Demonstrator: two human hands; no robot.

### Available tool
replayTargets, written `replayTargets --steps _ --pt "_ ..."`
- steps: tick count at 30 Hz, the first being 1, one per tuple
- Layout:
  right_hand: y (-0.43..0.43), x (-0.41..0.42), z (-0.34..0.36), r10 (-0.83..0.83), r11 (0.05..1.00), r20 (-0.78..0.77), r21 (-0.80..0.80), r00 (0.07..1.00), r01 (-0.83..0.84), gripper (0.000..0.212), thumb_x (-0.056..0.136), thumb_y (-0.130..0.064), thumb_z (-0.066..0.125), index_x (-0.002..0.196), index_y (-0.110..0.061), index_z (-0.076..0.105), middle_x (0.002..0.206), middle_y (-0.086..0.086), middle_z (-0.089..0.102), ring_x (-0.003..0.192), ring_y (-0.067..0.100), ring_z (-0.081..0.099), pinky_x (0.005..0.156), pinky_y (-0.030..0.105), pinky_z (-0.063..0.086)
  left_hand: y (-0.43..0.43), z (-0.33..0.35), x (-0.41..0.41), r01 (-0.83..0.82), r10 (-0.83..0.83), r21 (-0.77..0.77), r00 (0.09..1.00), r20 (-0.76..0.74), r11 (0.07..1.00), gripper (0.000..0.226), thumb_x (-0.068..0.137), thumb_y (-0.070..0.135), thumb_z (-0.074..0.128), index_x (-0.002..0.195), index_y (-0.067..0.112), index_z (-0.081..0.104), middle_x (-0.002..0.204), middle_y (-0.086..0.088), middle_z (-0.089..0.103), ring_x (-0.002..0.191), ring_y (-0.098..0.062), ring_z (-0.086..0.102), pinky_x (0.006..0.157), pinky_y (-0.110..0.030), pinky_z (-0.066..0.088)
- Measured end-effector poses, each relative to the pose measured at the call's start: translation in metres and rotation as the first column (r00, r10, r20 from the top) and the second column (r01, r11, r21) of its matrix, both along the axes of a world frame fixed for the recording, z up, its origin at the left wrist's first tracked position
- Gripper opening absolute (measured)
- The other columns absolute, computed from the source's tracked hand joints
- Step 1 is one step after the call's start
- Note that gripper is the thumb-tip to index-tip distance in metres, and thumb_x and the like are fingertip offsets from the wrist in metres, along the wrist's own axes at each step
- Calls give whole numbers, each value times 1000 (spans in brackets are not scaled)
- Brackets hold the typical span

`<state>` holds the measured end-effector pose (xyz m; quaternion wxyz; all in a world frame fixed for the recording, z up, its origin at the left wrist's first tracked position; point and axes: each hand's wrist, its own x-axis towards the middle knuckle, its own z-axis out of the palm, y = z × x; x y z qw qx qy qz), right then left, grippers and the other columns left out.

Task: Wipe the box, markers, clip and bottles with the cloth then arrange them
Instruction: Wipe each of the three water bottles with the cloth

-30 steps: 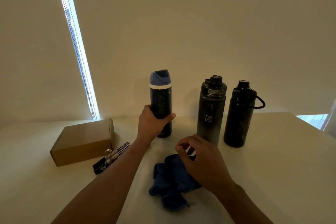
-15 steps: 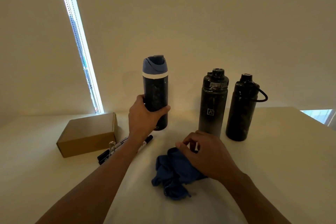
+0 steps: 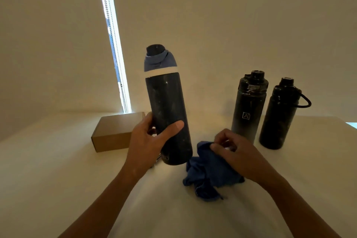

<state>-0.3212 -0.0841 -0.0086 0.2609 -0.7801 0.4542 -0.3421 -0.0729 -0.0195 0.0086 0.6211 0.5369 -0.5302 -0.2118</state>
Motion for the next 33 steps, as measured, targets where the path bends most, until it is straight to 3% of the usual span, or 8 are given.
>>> replayTargets --steps 4,8,12,15,21,28,31,33 --pt "7 5 9 -45 991 263 135 964 10 16 95 -41 61 96 -25 59 85 -8 70 81 7 66 69 27 53 12 -7 -2 126 -125 -4 981 -146 992 55 78 46 77 128 26 64 114 11 76 106 -9 73 81 -20 61" --pt "7 5 8 -45 955 479 277 877 -103 21 89 -24 73 102 -13 61 95 7 73 96 24 69 85 41 56 11 -10 -1 226 -210 21 933 -292 974 55 81 41 74 133 26 62 121 5 74 112 -17 72 87 -31 62" --pt "10 1 11 36 953 517 239 855 -185 30 87 -7 72 113 -19 65 102 8 70 100 23 69 87 37 58 10 -13 1 273 -236 57 904 -356 960 52 82 39 75 131 30 62 121 5 74 114 -22 71 92 -40 61" --pt "8 -1 11 73 977 423 152 903 -150 32 89 -12 72 114 -31 70 91 8 65 91 20 68 86 32 57 8 -14 3 268 -221 70 893 -392 961 48 86 37 74 132 27 63 121 1 74 114 -25 71 94 -43 61" --pt "3 -4 5 -162 973 -36 -170 986 154 7 92 -44 66 94 -38 66 79 -16 64 79 -3 60 62 10 43 7 -14 3 246 -199 64 887 -417 967 49 86 40 72 132 26 63 116 4 76 109 -20 73 89 -38 62" --pt "13 -1 16 -92 996 -234 -20 968 90 33 94 -52 59 77 -25 67 69 -7 66 65 8 63 57 21 47 6 -14 3 236 -200 57 909 -366 970 58 77 48 75 131 30 62 115 8 75 109 -17 73 87 -35 62" --pt "21 0 24 -8 973 60 229 998 -6 36 91 -37 66 70 -8 67 69 8 66 66 28 62 61 36 50 6 -16 2 239 -203 68 919 -337 969 56 81 45 74 133 28 62 118 6 74 111 -19 72 90 -39 62" --pt "28 1 32 -81 914 388 396 918 -86 24 81 -29 70 69 -9 64 73 13 59 72 30 56 66 40 45 7 -16 1 241 -206 65 920 -332 968 53 82 43 73 132 30 62 117 7 74 110 -19 72 89 -39 63"
